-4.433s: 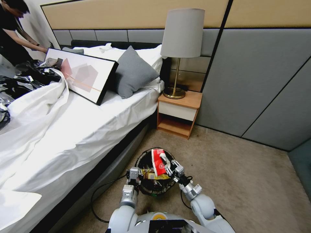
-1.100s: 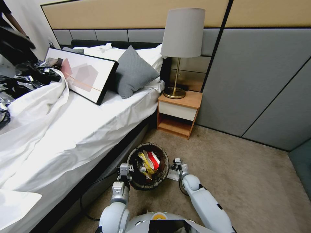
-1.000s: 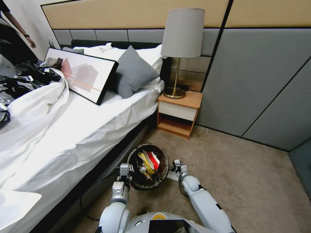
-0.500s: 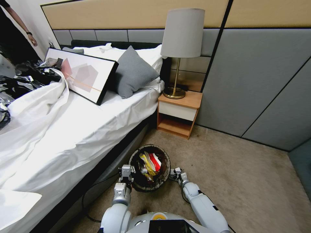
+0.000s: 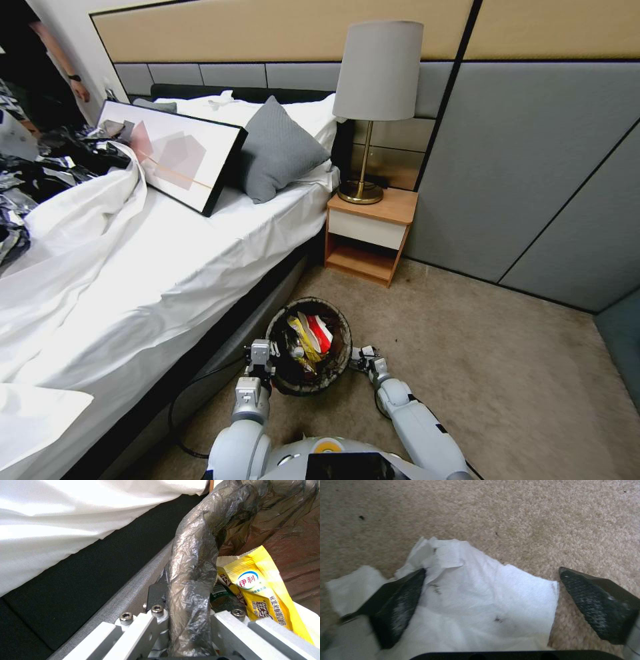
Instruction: Pick up the trash bin, then pick up the garbage from the floor and place it into the trash bin.
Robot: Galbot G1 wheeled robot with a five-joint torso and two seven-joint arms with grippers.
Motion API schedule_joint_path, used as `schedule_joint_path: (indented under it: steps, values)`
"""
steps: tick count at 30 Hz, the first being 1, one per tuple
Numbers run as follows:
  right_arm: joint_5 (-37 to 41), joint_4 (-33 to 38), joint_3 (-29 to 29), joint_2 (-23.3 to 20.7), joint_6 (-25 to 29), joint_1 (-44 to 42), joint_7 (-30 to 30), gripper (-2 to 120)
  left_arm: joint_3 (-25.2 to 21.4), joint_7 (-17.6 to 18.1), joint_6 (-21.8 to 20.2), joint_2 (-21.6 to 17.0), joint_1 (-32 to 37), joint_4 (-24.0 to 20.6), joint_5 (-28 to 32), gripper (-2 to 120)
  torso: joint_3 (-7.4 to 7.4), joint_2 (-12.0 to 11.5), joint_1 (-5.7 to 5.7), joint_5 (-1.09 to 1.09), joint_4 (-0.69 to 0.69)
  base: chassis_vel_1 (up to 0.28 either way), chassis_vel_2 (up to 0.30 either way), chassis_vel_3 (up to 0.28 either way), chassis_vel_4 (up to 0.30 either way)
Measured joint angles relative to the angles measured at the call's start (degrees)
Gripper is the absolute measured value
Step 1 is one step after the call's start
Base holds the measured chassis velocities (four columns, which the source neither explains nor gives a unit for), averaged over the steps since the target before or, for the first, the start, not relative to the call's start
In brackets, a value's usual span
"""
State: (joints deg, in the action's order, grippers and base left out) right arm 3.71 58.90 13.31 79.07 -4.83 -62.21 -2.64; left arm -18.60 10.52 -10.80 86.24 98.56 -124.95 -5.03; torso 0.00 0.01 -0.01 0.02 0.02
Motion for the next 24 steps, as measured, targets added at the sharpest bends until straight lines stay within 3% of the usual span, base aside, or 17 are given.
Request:
schedule_joint_path:
  steps: [8, 10, 14, 15, 24]
  values:
    - [0.02, 5.42, -0.31, -0.99, -0.86, -3.88, 1.44, 75, -0.03, 0.00, 0.02, -0.05, -0.22, 0.20, 0.03, 1, 0.01, -0.01, 0.01, -0.04, -0.01, 0.000, 0.000, 0.000, 0.000]
    - [0.29, 8.11, -0.27, -1.61, -1.03, -6.16, 1.54, 60, -0.02, 0.00, 0.02, -0.10, -0.37, 0.30, 0.13, 1, 0.01, -0.01, 0.01, -0.05, -0.04, 0.000, 0.000, 0.000, 0.000]
    - [0.44, 10.80, -0.24, -2.08, -1.19, -8.50, 1.73, 52, 0.15, -0.01, 0.02, -0.12, -0.50, 0.45, 0.17, 1, 0.01, -0.01, 0.01, -0.03, -0.04, 0.000, 0.000, 0.000, 0.000]
    - [0.44, 13.07, -0.36, -2.26, -1.39, -10.49, 2.04, 43, 0.30, -0.02, 0.02, -0.10, -0.59, 0.59, 0.18, 1, 0.02, -0.01, 0.01, -0.04, -0.05, 0.000, 0.000, 0.000, 0.000]
    - [-0.03, 12.51, -0.23, -1.75, -0.24, -10.78, 2.09, 12, 0.32, -0.02, 0.13, -0.13, -0.28, 0.33, 0.21, 1, 0.00, -0.01, 0.01, -0.08, 0.01, 0.000, 0.000, 0.000, 0.000]
